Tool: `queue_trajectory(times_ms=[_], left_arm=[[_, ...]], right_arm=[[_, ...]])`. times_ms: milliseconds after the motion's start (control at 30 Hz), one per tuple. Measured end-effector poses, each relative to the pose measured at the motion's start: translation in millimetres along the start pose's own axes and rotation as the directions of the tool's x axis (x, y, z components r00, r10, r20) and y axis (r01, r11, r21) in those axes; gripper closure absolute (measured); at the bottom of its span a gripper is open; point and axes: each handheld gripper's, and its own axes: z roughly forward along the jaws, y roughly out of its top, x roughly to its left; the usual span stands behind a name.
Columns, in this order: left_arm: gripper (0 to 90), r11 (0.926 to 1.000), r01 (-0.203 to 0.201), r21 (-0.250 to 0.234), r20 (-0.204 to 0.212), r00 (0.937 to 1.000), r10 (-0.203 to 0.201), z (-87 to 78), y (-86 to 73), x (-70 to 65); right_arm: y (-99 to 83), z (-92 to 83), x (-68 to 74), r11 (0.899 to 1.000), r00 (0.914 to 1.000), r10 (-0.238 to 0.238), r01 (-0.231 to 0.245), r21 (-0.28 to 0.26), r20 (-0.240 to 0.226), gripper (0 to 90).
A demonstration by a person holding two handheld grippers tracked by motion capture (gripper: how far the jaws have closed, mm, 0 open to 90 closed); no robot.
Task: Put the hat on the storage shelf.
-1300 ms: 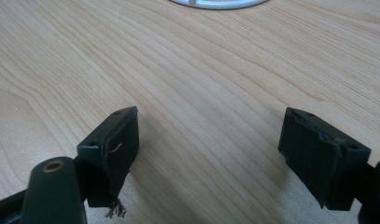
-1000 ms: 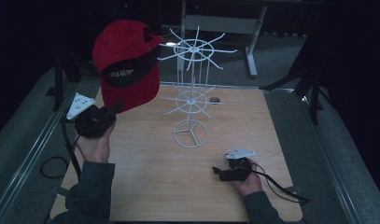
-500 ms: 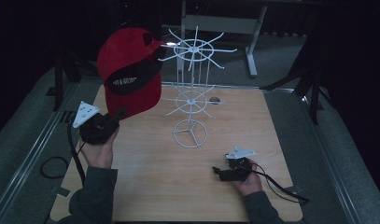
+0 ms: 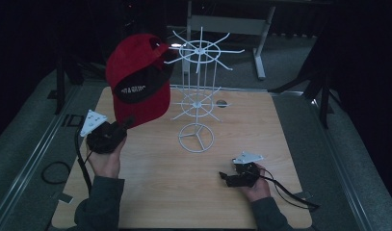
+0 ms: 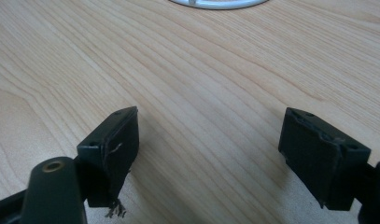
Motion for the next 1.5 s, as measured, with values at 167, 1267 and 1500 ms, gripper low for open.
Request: queue_trajectory(times_ms=[167,1267,1500], left_arm=[[85.6,0.9999,-0.003,0.014,0.008,1.0,0.003,3.5,-4.2,-3.1],[62.1,0.9925,0.013,0.122,0.047,0.9987,-0.019,21.9,-39.4,-3.9],[59.5,0.9914,0.016,0.13,0.037,0.9991,-0.021,19.3,-44.2,0.3]], right_arm=[[0.0,0.0,0.0,1.0,1.0,0.0,0.0,0.001,0.0,19.9],[-0.1,0.2,0.2,1.0,1.0,0.002,-0.002,-0.002,0.0,20.0],[-0.1,0.2,0.3,1.0,1.0,0.002,-0.002,-0.003,0.0,20.0]])
